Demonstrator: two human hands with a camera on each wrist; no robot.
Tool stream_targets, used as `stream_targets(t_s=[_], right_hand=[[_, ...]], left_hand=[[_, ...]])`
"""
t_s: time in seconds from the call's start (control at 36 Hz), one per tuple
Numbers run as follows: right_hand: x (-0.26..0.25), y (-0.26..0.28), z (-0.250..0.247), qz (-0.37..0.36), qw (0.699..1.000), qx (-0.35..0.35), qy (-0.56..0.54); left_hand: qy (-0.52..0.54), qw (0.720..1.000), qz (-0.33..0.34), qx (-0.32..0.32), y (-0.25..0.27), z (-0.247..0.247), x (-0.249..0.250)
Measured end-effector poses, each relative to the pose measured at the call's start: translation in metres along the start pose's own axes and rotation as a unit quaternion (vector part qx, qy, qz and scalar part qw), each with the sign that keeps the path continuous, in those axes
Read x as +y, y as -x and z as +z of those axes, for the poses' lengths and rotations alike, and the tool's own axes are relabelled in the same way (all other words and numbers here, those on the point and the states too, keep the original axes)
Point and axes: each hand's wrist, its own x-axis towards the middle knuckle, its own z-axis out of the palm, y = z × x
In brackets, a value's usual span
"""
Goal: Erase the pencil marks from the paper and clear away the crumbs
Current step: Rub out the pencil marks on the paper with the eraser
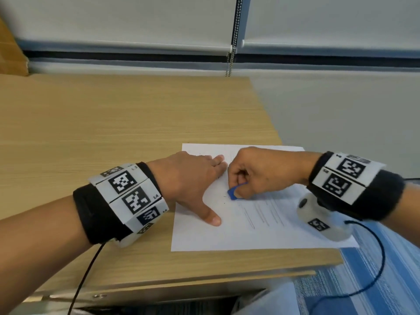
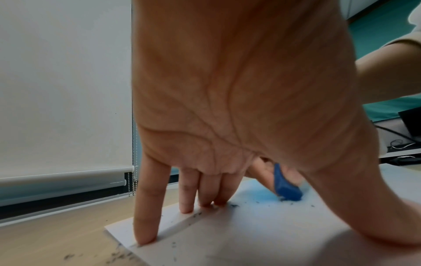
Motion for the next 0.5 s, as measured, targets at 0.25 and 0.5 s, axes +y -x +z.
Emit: stream_targets(t_s=[0.25, 0.5], right_hand=[[0.002, 0.012, 0.005, 0.003, 0.996, -0.083, -0.033], [0.033, -0.026, -0.022, 0.064, 0.994, 0.075, -0.037]], left_hand=[[-0.010, 1.000, -0.014, -0.016, 0.001, -0.003, 0.004], [-0.019, 0.998, -0.025, -0.047, 0.004, -0.006, 0.007]])
